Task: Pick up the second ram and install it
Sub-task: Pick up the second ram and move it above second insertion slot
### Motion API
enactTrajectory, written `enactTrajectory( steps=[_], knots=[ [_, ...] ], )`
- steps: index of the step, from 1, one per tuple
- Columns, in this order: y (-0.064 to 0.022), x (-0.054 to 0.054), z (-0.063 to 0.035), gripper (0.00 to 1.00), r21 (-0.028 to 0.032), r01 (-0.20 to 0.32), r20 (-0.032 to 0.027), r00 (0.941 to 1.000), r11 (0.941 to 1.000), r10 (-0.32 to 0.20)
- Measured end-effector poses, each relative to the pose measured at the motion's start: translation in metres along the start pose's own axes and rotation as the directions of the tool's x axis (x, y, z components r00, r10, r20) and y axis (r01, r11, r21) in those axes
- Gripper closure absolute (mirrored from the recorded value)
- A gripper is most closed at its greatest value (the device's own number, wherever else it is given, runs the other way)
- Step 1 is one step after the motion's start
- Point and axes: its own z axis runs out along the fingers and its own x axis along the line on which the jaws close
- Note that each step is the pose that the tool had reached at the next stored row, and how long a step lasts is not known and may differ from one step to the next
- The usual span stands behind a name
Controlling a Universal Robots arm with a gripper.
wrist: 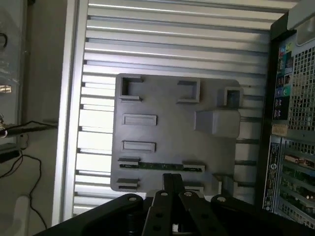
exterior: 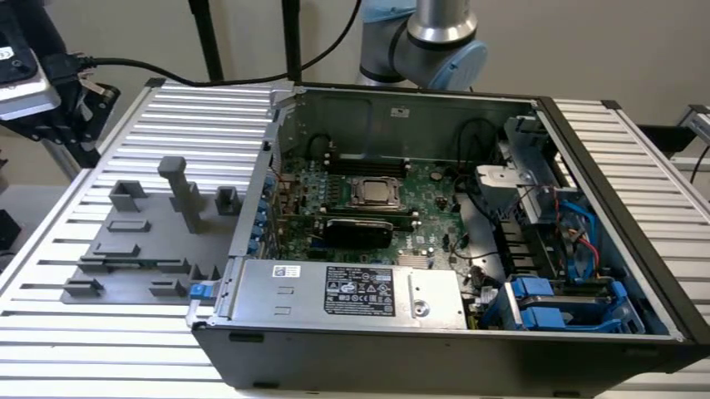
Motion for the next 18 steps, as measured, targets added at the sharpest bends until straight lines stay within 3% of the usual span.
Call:
enactTrajectory(
  steps=[4, 9, 13, 18],
  knots=[
    [-0.0001, 0.0, 0.0019, 0.89, -0.0013, 0.073, -0.0033, 0.9973, 0.9973, -0.073],
    [-0.0002, 0.0001, 0.0045, 0.89, -0.0033, 0.163, -0.0075, 0.9867, 0.9867, -0.163],
    [-0.0003, 0.0001, 0.0067, 0.89, -0.0051, 0.234, -0.0107, 0.9722, 0.9722, -0.234],
    [-0.0005, 0.0002, 0.0096, 0.89, -0.0077, 0.321, -0.0144, 0.947, 0.9471, -0.321]
  ],
)
